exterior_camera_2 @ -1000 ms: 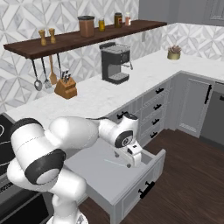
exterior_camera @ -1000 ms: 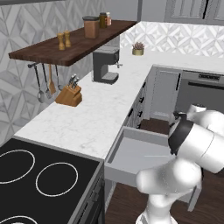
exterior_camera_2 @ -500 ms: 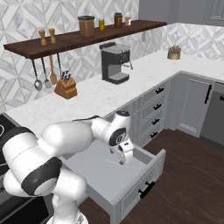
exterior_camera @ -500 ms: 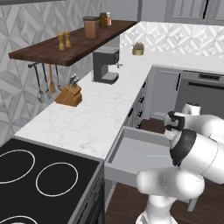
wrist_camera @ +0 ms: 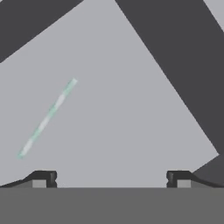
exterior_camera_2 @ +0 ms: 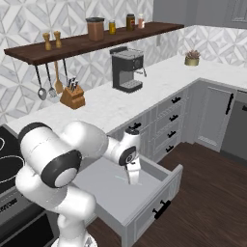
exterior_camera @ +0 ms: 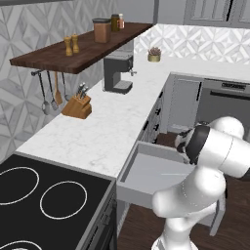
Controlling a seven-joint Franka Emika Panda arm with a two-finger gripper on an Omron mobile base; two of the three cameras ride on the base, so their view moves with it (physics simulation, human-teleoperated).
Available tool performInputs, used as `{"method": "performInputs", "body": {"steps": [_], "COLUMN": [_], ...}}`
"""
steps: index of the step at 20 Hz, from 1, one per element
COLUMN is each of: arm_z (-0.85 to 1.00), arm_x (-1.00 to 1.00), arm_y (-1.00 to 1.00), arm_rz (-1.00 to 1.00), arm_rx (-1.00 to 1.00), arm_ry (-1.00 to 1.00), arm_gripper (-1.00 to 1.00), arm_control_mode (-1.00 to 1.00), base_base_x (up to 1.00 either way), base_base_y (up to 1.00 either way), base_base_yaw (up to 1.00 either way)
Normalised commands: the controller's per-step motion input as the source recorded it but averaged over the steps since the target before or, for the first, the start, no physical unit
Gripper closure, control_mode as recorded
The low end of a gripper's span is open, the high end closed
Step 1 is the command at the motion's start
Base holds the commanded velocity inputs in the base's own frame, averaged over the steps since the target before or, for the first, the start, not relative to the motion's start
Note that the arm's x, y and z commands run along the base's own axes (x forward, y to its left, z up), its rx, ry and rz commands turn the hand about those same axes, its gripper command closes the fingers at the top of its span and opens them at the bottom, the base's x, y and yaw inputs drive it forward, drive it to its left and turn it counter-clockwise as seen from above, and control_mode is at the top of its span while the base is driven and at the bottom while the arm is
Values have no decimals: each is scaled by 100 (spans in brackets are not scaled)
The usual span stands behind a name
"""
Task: Take a straw from the drawer in front and place it inside the glass cup on the dining counter.
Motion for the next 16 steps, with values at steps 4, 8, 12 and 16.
{"method": "performInputs", "body": {"steps": [4, 8, 12, 16], "arm_z": [-35, -46, -36, -32], "arm_x": [33, 9, 10, 17], "arm_y": [-17, -29, -9, 0], "arm_rz": [-22, -19, -13, -9], "arm_rx": [0, 0, 0, 0], "arm_ry": [5, 1, 0, 0], "arm_gripper": [-100, -100, -100, -100], "arm_control_mode": [-100, -100, -100, -100], "base_base_x": [0, 0, 0, 0], "base_base_y": [0, 0, 0, 0], "base_base_yaw": [0, 0, 0, 0]}}
